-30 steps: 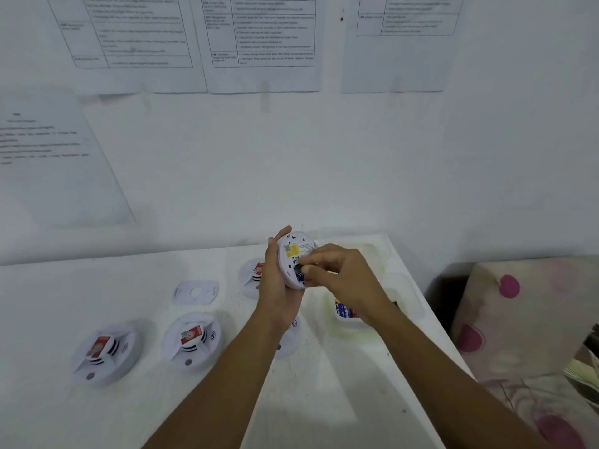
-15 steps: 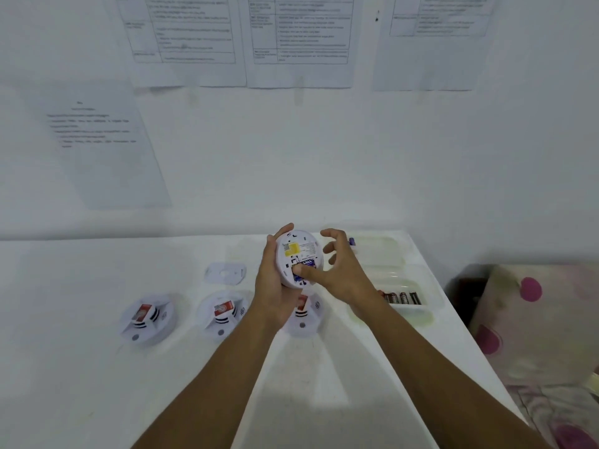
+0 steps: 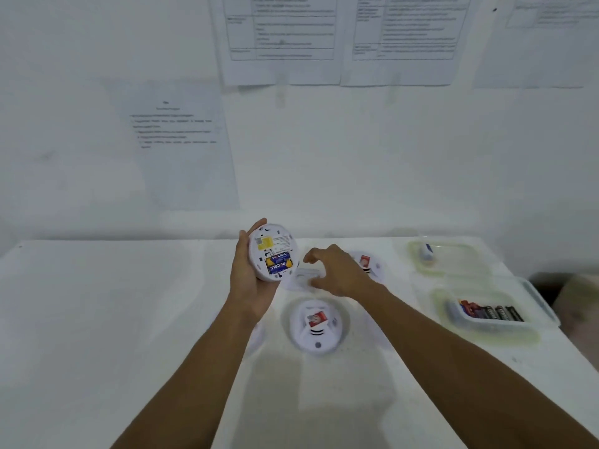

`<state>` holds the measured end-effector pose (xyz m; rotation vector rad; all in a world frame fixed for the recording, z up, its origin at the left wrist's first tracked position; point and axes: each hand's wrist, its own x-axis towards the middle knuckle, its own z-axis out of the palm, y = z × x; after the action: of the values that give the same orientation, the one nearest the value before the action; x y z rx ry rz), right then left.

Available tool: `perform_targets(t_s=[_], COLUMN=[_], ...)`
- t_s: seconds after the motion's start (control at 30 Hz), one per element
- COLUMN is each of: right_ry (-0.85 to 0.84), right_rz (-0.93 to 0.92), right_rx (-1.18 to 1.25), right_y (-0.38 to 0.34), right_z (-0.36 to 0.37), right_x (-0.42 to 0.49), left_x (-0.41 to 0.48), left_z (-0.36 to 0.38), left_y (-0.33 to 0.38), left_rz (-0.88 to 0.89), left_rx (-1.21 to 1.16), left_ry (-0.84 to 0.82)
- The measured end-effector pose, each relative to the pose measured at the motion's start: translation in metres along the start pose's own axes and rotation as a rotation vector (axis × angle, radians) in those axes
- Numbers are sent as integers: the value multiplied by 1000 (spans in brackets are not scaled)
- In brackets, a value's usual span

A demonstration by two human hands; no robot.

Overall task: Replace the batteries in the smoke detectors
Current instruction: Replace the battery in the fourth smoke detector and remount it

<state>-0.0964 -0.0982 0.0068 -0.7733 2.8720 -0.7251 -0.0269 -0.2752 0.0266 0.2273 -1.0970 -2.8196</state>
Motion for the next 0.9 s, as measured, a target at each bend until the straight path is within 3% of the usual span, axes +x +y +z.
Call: perform_targets(t_s=[0.2, 0.47, 0.53, 0.63, 0.73, 0.8, 0.9], right_ry=[-147, -55, 43, 223, 237, 242, 297], right_rz=[32, 69, 132, 257, 325, 320, 282], right_rx=[-68, -5, 149, 608, 1041, 1114, 1023], right_y=[-13, -19, -21, -21, -29, -37, -44], right_z=[19, 18, 11, -5, -22, -28, -34], right_x=[30, 24, 16, -3, -25, -34, -40], left_x=[10, 18, 20, 22, 20, 18, 13], left_z=[-27, -43, -43, -38, -29, -22, -5], left_y=[21, 30, 29, 23, 8, -5, -22], left_rz=[-45, -67, -68, -59, -87, -115, -141], left_rx=[-18, -34, -42, -44, -40, -49, -89], left_ry=[-12, -40, -45, -49, -28, -24, -46])
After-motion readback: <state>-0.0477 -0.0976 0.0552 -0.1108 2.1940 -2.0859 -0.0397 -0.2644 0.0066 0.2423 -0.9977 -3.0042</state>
